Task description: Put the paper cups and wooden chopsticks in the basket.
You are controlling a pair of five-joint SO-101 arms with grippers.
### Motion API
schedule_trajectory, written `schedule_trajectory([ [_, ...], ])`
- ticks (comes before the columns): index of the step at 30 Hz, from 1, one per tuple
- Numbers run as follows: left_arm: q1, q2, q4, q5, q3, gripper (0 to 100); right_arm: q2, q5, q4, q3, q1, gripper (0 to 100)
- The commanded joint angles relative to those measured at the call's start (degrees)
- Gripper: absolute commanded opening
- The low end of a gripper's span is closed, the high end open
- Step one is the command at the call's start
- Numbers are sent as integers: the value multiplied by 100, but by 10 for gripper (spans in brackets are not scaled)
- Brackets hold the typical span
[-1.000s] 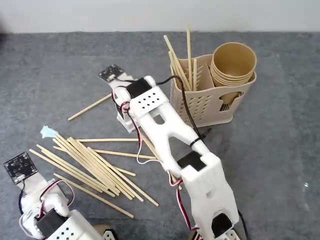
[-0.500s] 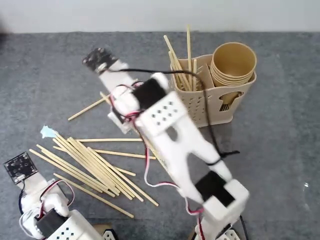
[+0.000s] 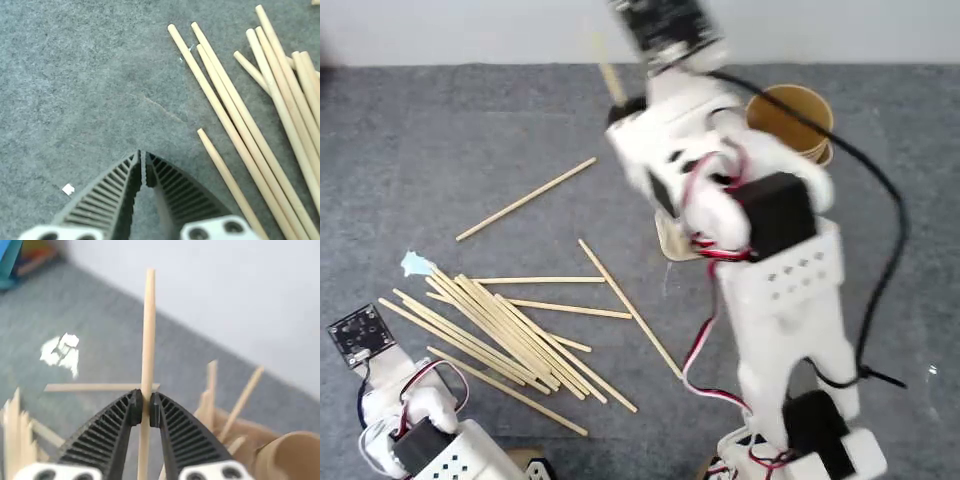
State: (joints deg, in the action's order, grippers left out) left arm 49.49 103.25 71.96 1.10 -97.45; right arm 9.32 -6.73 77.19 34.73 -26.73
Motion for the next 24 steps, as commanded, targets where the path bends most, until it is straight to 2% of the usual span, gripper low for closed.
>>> schedule_trajectory([
  [1,0,97,0,-44,101,14,312,70,-875,167,470,8],
  [5,0,97,0,-44,101,14,277,149,-1789,44,804,8],
  [14,0,97,0,-44,101,14,382,826,-3618,-1635,1349,8],
  [24,0,97,0,-44,101,14,1349,835,-6044,-4545,1516,8],
])
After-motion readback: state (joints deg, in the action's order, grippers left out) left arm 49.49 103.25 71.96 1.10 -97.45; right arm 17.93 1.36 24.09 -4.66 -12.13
